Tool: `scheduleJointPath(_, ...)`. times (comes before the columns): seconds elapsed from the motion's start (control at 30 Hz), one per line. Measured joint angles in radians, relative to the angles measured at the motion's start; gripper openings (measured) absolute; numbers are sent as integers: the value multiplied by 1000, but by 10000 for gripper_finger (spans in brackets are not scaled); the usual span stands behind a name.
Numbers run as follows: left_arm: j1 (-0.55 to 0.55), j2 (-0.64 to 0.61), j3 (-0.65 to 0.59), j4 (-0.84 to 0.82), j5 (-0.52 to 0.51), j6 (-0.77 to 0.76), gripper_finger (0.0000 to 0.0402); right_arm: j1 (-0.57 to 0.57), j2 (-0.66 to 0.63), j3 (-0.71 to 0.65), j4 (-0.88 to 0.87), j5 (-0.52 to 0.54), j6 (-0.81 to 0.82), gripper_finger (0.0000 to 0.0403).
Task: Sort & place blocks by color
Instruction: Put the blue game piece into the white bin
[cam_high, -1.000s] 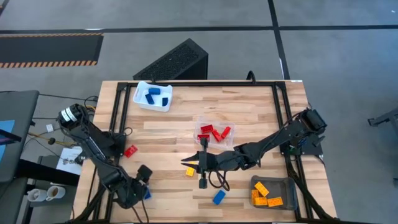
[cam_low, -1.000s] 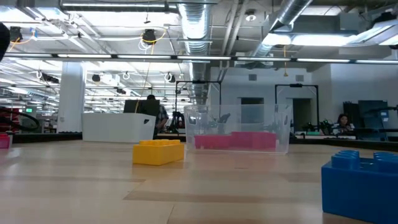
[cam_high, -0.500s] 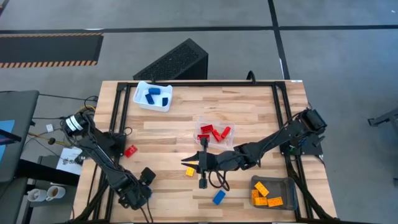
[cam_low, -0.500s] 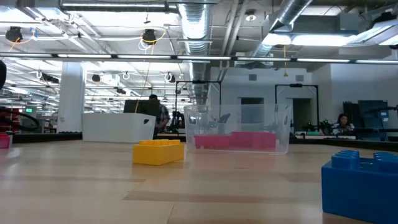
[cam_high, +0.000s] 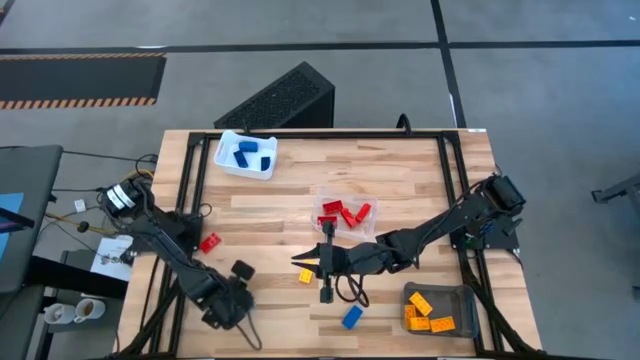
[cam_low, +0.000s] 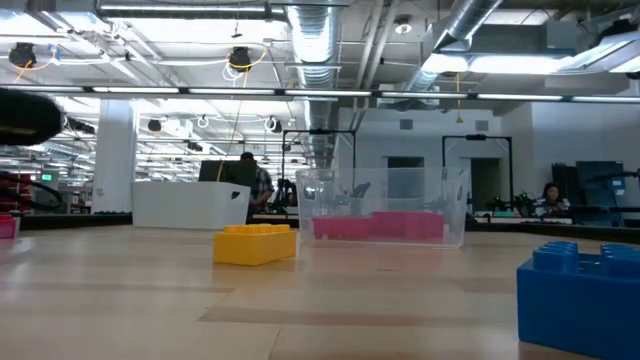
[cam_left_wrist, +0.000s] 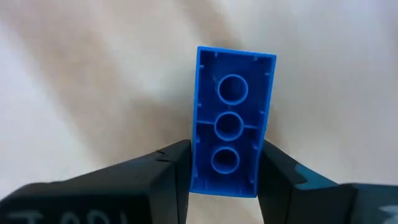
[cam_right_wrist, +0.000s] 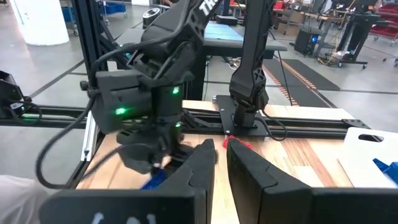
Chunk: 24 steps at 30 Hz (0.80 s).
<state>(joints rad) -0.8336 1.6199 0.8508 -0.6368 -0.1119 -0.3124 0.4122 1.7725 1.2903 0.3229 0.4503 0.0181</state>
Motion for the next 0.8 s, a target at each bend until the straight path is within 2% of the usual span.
scheduleJointPath(0.07, 18, -29, 3, -23, -41, -10, 102, 0, 0, 0, 3, 0, 0, 67)
scheduleJointPath(0.2, 58, -117, 6, -76, -219, -31, 102, 9, 0, 0, 43, 0, -15, 67)
scheduleJointPath(0.37, 194, -278, -21, -148, -378, -97, 110, 37, 0, 0, 86, 0, -96, 67)
scheduleJointPath(0.57, 460, -482, -97, -155, -462, -110, 107, 50, 0, 0, 90, 30, -125, 67)
scheduleJointPath(0.7, 691, -564, -102, -101, -467, 17, 108, 50, -5, 0, 153, 31, -202, 67)
scheduleJointPath(0.8, 875, -590, -102, -41, -417, 128, 116, 50, -14, 1, 214, 31, -262, 67)
